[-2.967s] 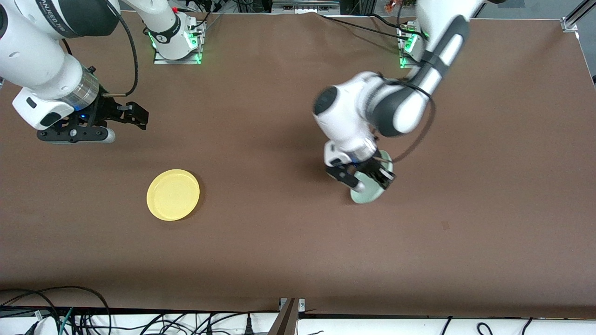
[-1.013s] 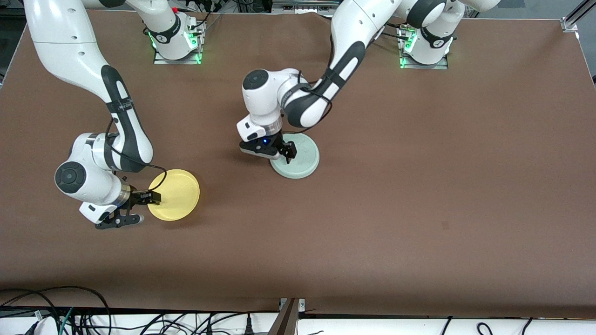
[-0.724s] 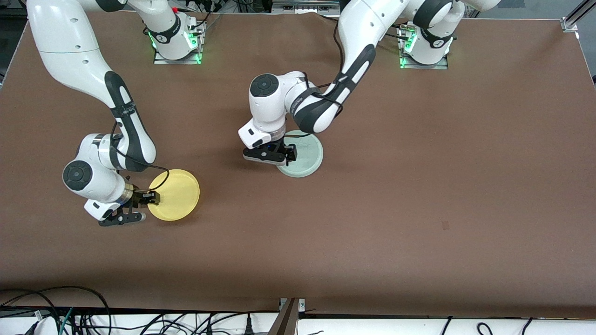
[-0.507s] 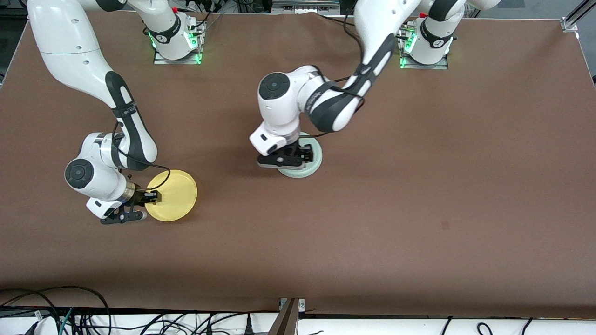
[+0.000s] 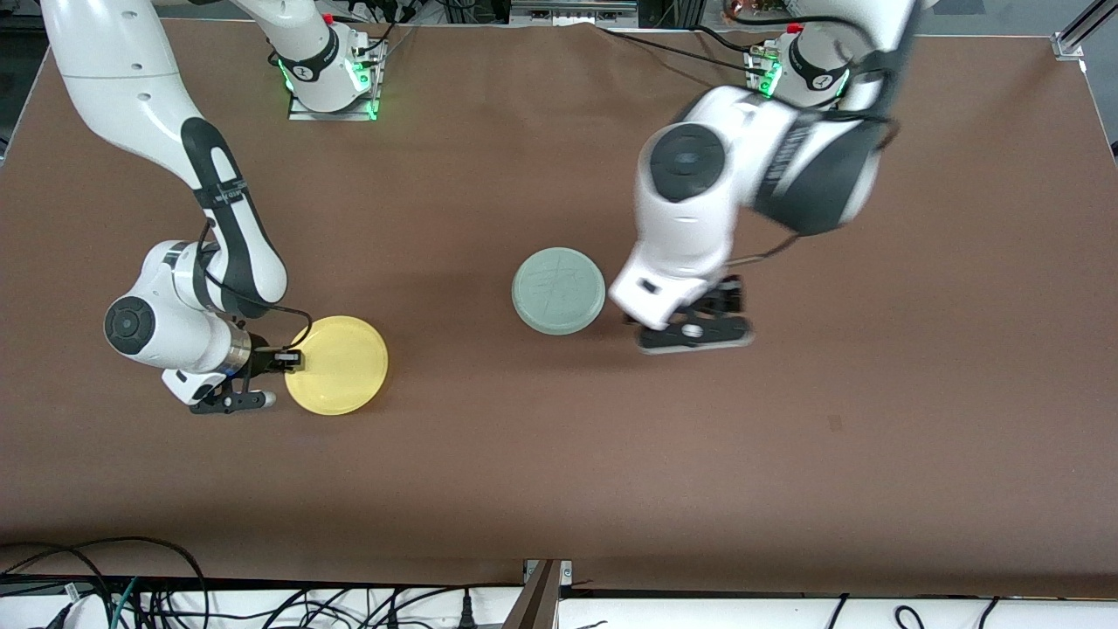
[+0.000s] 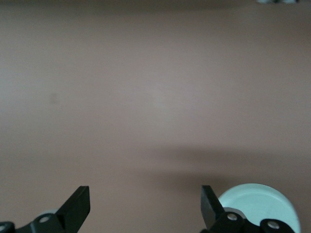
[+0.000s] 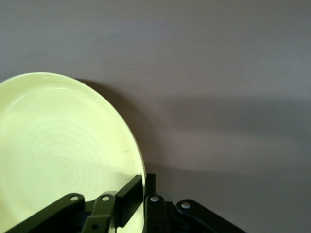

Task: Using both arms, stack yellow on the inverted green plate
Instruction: 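Release the green plate and raise the left gripper away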

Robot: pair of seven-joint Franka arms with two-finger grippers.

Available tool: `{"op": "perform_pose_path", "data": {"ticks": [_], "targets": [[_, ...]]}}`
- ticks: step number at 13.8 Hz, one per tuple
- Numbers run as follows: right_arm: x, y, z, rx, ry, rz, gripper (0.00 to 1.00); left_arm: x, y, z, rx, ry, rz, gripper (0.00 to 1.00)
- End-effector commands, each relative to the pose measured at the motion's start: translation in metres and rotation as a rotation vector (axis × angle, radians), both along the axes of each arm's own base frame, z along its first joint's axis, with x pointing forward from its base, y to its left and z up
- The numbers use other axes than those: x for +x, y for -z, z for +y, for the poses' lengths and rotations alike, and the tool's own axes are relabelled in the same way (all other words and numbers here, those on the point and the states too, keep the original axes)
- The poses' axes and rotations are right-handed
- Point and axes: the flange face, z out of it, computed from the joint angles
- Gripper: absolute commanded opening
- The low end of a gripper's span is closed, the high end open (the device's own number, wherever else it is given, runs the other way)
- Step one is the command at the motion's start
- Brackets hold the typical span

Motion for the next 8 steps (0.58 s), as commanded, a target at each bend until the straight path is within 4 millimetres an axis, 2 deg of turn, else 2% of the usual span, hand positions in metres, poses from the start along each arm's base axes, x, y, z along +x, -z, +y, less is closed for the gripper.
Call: {"op": "perform_pose_path", "data": {"ticks": [1,3,5,7,8], "targets": [[-0.011,-0.039,0.043,0.057,0.050,0.054,0.00,0.001,-0.049,0.078,-0.063,0.012,0.059,1.00],[-0.022,-0.064,0.090,0.082,0.102,0.091,0.00,-0.003,-0.079,0.126,-0.111,0.011,0.079,1.00],[-0.035,-0.079,0.136,0.104,0.140,0.114,0.00,-0.015,-0.094,0.181,-0.178,-0.074,0.101,1.00],[-0.050,-0.086,0.183,0.121,0.182,0.133,0.00,-0.037,-0.099,0.229,-0.219,-0.139,0.126,1.00],[-0.061,-0.081,0.204,0.127,0.200,0.138,0.00,-0.051,-0.095,0.241,-0.214,-0.107,0.147,1.00]]}}
